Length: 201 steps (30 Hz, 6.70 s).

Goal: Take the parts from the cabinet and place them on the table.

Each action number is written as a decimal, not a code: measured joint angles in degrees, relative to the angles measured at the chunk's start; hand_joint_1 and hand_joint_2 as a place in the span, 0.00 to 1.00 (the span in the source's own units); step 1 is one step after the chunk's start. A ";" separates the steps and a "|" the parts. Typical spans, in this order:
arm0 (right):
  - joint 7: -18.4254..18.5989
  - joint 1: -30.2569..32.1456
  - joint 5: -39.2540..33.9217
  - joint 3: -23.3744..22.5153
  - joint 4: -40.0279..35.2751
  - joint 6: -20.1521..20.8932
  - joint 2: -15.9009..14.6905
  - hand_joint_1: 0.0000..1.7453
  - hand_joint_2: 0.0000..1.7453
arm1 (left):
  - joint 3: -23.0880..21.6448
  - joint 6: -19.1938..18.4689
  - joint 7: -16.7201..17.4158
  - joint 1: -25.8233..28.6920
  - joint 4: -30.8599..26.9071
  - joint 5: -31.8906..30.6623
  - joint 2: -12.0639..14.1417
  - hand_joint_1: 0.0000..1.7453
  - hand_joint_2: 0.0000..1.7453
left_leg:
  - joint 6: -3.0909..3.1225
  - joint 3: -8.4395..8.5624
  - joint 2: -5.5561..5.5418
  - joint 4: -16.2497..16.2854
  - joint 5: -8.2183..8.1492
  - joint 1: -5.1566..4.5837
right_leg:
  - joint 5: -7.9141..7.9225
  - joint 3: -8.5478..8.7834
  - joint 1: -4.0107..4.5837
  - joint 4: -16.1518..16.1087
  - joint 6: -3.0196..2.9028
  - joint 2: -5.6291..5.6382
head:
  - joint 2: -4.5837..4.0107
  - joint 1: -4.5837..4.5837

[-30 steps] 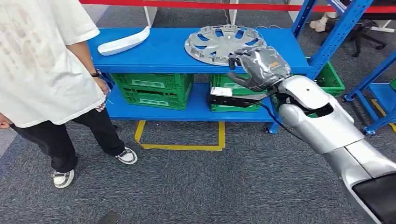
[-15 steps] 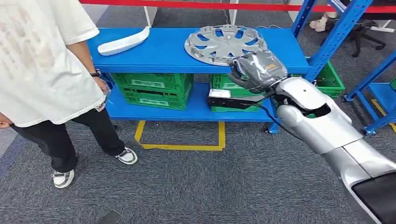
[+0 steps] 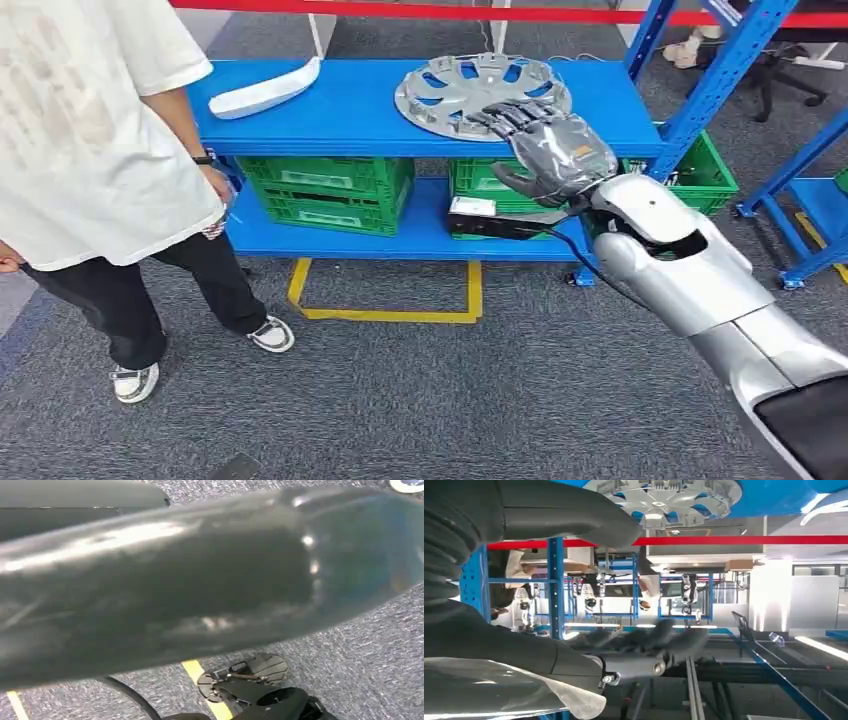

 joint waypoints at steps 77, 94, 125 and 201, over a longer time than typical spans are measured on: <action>-0.02 -6.07 -3.26 0.11 5.90 8.44 -1.07 0.00 0.00 | -3.06 -3.15 1.42 0.57 0.46 -3.30 0.48 0.00 0.00 | -0.01 -0.03 0.00 0.01 0.01 0.00 | 0.00 -0.05 0.00 0.06 0.00 -0.01 | 0.00 0.00; -0.02 -6.07 -3.41 0.77 6.03 8.52 -1.53 0.00 0.00 | -3.06 -2.91 1.29 0.57 0.48 -2.67 0.46 0.00 0.00 | -0.01 -0.03 0.00 0.01 0.01 0.00 | 0.00 -0.05 0.00 0.07 0.00 -0.01 | 0.00 0.00; -0.52 -5.97 -4.48 1.49 7.19 8.17 -1.79 0.00 0.00 | -2.93 -4.04 1.68 0.57 0.48 -1.64 0.57 0.00 0.00 | -0.01 -0.04 0.00 0.01 0.01 0.00 | 0.00 -0.10 0.00 0.11 0.00 0.00 | 0.00 0.00; 0.44 -3.14 -2.99 3.41 12.83 6.80 -1.31 0.00 1.00 | -2.51 -2.16 1.60 0.59 0.48 -1.09 1.11 0.00 0.00 | 0.81 -1.56 0.24 -0.25 1.38 0.49 | -1.61 -6.97 -0.78 10.35 1.68 0.18 | 0.00 0.13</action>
